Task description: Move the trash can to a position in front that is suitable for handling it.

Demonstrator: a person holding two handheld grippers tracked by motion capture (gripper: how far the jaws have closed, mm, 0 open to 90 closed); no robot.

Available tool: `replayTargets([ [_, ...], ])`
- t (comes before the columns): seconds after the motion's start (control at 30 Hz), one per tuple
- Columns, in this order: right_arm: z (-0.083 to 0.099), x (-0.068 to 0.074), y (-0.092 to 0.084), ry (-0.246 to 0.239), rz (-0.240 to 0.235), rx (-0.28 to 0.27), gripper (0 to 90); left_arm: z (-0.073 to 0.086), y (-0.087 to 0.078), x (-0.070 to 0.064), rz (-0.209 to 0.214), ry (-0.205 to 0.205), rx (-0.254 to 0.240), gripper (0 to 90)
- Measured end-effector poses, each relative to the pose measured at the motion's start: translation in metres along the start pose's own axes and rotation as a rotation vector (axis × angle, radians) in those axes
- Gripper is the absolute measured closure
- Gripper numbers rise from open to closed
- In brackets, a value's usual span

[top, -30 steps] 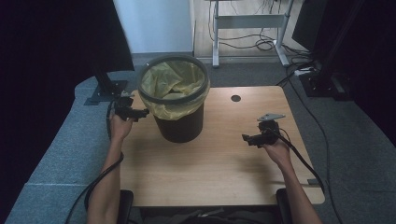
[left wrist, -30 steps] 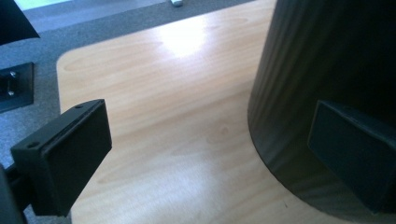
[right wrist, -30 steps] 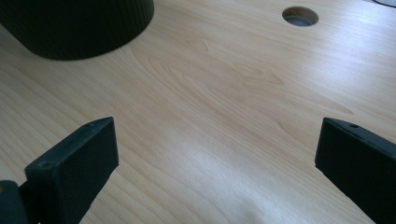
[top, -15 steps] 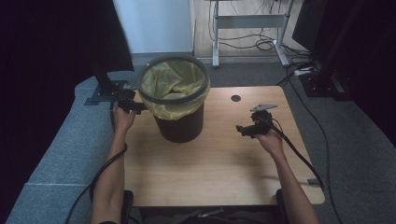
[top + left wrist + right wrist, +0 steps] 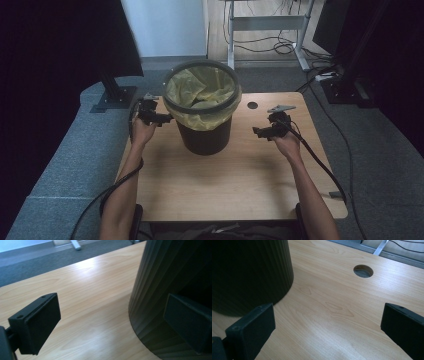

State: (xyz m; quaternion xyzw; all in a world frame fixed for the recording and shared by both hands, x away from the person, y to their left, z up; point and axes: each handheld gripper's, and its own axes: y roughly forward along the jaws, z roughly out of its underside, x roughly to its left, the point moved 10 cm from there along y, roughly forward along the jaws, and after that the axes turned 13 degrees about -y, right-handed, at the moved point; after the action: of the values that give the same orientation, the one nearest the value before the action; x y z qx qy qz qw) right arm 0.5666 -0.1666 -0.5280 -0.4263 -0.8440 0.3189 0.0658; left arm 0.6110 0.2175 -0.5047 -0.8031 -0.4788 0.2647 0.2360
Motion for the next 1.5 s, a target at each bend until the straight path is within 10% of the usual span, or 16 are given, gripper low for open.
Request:
replayTargets([
  [0.5, 0.000, -0.007, 0.009, 0.029, 0.015, -0.014, 0.0, 0.006, 0.014, -0.074, 0.141, 0.108, 0.028, 0.0],
  [1.17, -0.030, -0.042, 0.015, 0.066, 0.053, -0.053, 0.0, -0.024, 0.029, -0.062, 0.169, 0.027, 0.001, 0.0],
  [1.5, -0.026, -0.038, 0.009, 0.068, 0.051, -0.084, 1.2, -0.016, 0.021, -0.069, 0.169, 0.086, 0.003, 0.0],
])
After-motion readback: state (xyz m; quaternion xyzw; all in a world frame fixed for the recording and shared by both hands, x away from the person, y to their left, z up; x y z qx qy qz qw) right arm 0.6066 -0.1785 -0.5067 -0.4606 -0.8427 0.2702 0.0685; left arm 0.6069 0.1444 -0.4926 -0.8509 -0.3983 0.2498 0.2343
